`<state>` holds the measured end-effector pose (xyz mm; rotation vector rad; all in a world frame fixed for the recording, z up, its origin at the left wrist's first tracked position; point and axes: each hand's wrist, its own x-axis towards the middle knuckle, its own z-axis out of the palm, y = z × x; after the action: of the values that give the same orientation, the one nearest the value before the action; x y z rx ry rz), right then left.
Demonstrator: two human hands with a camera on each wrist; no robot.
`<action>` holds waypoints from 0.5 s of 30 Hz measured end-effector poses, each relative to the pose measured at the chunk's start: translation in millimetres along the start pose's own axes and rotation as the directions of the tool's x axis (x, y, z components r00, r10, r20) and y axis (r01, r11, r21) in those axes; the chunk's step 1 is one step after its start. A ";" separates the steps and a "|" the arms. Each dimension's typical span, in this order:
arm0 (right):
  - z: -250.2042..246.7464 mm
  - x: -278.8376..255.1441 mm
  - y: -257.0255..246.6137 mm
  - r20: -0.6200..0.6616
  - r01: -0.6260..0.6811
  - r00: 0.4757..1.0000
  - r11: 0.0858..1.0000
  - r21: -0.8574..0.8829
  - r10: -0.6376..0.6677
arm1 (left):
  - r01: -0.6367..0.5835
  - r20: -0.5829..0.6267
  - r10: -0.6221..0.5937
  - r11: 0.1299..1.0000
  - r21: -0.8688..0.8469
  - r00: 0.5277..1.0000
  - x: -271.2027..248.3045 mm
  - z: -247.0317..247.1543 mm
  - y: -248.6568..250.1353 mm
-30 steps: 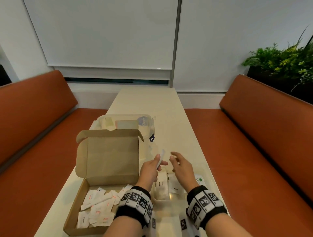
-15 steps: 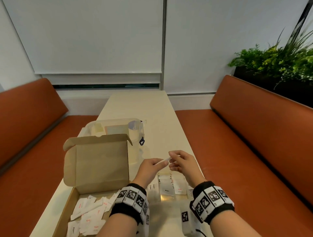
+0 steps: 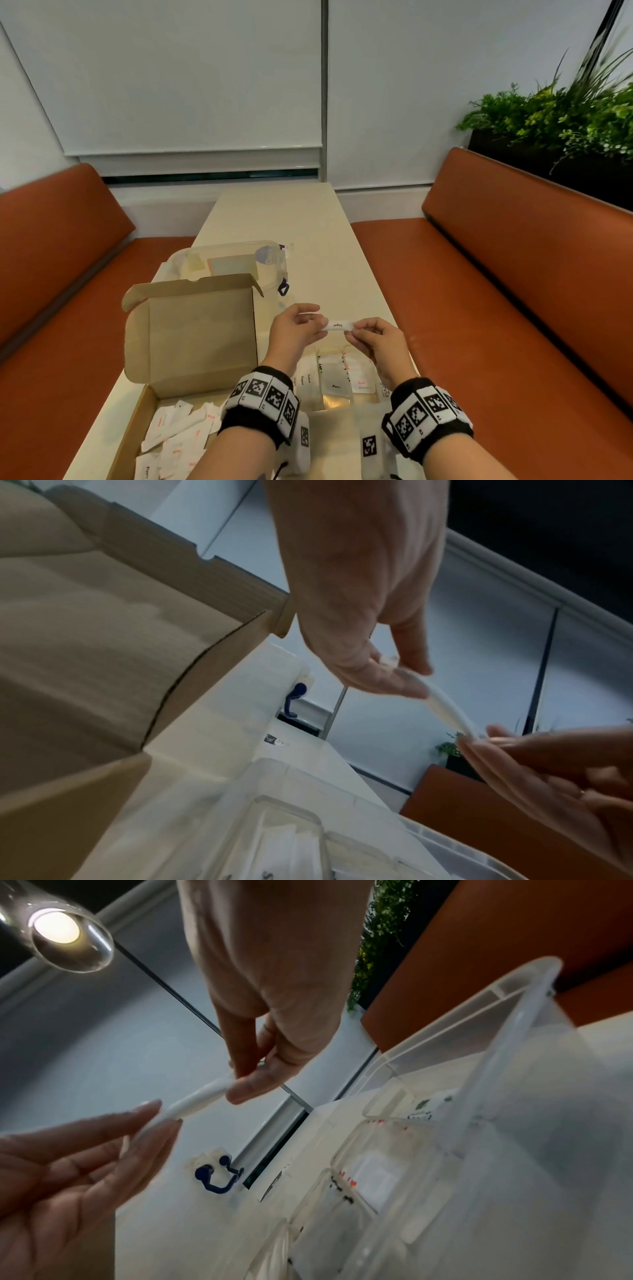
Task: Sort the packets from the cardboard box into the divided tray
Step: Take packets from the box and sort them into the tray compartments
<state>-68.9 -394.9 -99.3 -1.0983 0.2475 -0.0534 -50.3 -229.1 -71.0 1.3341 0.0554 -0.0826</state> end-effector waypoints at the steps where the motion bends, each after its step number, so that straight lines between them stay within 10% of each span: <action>1: 0.3 -0.2 1.3 0.005 -0.018 1.000 1.000 0.008 0.018 | -0.038 -0.028 0.038 0.999 0.005 0.999 0.5 1.1 1.4; 8: 2.6 -4.5 6.3 0.060 -0.099 0.992 0.976 -0.193 0.113 | -0.152 -0.028 0.159 0.973 0.176 0.987 5.7 1.2 5.8; 15: 15.8 -6.6 -7.2 0.217 0.145 0.976 0.840 -0.522 -0.033 | -0.151 -0.007 0.156 0.961 0.231 0.988 4.6 -2.7 2.3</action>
<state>-71.2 -383.3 -85.1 -1.6670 0.0231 0.0478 -45.4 -226.1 -69.8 1.5674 -0.0384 0.0613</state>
